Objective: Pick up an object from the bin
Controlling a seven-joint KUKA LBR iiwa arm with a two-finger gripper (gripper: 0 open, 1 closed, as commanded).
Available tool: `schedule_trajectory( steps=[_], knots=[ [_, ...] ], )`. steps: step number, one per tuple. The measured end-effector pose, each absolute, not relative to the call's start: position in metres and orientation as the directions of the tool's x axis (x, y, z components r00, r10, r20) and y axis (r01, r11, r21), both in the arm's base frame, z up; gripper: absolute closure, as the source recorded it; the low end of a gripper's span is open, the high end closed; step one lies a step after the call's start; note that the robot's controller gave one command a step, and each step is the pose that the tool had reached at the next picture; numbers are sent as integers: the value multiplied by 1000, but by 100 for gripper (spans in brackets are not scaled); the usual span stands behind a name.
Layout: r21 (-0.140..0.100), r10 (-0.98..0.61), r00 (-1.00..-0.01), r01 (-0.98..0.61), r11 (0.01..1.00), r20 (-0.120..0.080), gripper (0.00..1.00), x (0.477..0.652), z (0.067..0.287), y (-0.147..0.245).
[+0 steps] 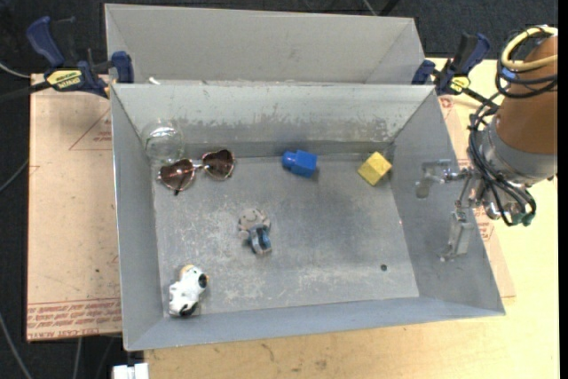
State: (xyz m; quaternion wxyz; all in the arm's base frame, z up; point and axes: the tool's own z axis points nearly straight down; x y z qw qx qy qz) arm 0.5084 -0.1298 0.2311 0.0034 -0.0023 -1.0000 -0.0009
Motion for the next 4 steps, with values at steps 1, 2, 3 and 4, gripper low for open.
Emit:
schedule_trajectory(
  steps=[1,2,3,4],
  knots=[
    [0,1,-1000,1,1000,-1,0,510,236,-129],
    [-2,16,-1000,16,1000,-9,0,519,187,-116],
    [1,72,-997,72,997,-2,0,511,139,-95],
    [2,251,-968,251,968,-3,0,523,91,-86]
  ],
)
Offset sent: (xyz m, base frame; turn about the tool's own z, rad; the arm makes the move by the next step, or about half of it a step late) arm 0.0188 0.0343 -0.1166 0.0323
